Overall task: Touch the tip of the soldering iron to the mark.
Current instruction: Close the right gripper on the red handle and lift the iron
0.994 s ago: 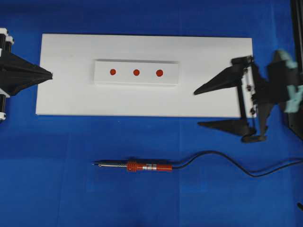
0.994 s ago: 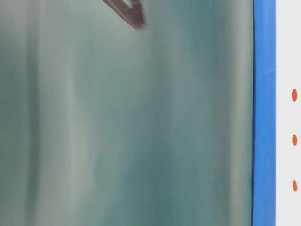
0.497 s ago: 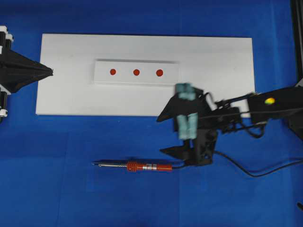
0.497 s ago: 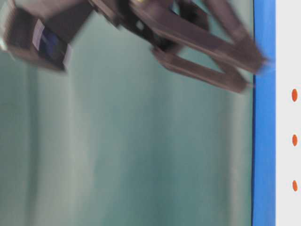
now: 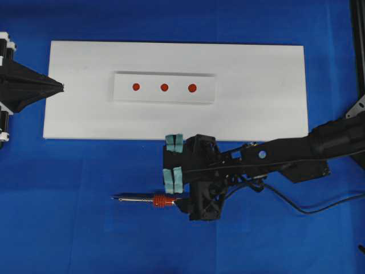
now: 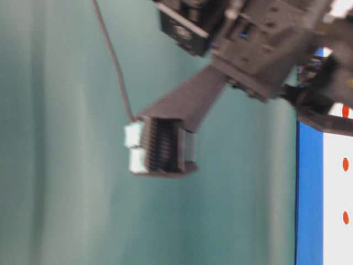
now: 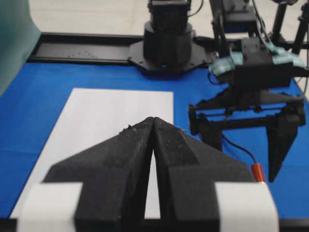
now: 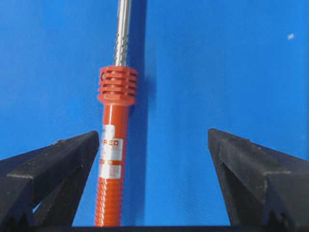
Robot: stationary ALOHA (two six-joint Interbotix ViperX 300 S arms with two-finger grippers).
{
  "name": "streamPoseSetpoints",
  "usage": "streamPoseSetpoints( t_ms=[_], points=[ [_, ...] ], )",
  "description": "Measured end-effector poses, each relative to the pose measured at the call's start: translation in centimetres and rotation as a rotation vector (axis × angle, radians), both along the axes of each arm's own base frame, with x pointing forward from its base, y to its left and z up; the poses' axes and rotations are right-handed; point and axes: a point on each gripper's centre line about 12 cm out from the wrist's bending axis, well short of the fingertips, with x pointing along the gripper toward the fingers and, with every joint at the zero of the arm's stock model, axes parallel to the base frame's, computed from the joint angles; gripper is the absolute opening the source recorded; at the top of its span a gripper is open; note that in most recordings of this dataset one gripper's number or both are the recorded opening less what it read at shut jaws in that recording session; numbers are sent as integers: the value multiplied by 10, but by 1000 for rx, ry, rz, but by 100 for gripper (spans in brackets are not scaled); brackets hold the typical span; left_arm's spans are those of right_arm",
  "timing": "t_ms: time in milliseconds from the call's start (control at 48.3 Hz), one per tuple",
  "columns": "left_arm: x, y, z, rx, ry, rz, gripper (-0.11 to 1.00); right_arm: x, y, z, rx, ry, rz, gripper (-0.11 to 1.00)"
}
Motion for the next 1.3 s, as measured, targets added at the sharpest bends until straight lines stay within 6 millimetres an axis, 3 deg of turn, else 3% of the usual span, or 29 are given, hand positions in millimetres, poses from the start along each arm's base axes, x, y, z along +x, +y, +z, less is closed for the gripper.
streamPoseSetpoints(
  t_ms=[290,497,580,745,807,1201,1304],
  points=[
    [-1,0,-4,-2,9,2,0,10,15,-32,30,43,-24,88],
    [-1,0,-6,-2,15,2,0,13,18,-35,45,45,-39,82],
    [-1,0,-6,-2,17,2,0,14,19,-34,45,42,-36,65],
    [-1,0,-7,-2,20,2,0,13,21,-35,37,40,-21,15],
    [-1,0,-7,-1,21,2,0,13,23,-35,33,37,-12,6],
    [-1,1,-8,-1,26,3,0,11,28,-33,28,41,1,6],
    [-1,1,-8,-1,26,5,0,7,26,-23,19,67,-2,6]
  ],
)
